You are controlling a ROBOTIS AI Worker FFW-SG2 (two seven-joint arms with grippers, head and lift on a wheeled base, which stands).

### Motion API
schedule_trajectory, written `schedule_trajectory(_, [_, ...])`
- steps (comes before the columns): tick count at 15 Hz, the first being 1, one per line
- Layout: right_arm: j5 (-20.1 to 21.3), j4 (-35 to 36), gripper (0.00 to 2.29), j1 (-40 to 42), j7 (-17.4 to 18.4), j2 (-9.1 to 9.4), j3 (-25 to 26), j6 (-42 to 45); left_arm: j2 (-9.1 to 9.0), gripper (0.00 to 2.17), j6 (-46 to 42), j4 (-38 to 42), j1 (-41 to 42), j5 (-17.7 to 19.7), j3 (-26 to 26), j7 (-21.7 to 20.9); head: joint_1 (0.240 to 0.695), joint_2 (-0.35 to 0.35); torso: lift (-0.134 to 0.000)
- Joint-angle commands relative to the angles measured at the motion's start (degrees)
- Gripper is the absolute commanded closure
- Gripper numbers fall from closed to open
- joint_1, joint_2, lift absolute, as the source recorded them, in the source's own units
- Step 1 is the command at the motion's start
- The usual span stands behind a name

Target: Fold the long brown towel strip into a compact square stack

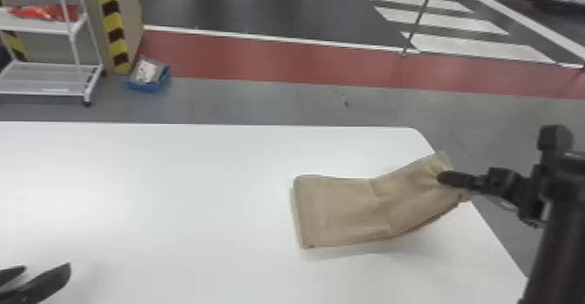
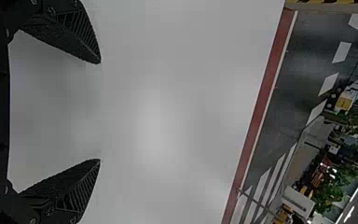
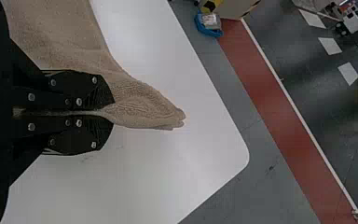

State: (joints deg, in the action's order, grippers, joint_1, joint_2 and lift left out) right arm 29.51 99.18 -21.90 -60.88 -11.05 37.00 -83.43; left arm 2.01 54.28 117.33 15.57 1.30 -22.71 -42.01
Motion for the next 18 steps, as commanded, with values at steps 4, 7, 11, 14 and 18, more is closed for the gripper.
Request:
schedule_trajectory(4, [-3.67,11.83,1.42,1.77,-1.35,3.58,-6.50,-6.65,0.10,0.14,0.00,-0.17,-0.19,-0.07,0.03,-0.09,0.695,-0.210,-0.124])
schedule_trajectory(7, [-1.91,14.99,1.42,2.21,-1.26,7.54,-13.53,-6.65,0.10,0.14,0.00,-0.08,0.07,0.02,-0.67,-0.18,0.695,-0.125,-0.124])
schedule_trajectory(11, [2.75,17.80,1.41,5.47,-1.44,9.39,-23.11,-6.65,0.10,0.14,0.00,-0.17,0.25,0.37,-1.38,-0.44,0.695,-0.012,-0.124])
schedule_trajectory(14, [5.83,19.12,1.41,7.75,-3.98,9.39,-26.45,-6.65,0.10,0.14,0.00,-0.26,0.34,0.28,-1.29,-0.44,0.695,0.029,-0.124])
schedule_trajectory(18, [9.34,20.70,1.41,11.18,-4.69,9.39,-33.04,-6.65,0.19,0.14,0.00,-0.35,0.16,0.37,-0.67,-0.44,0.695,0.069,-0.124])
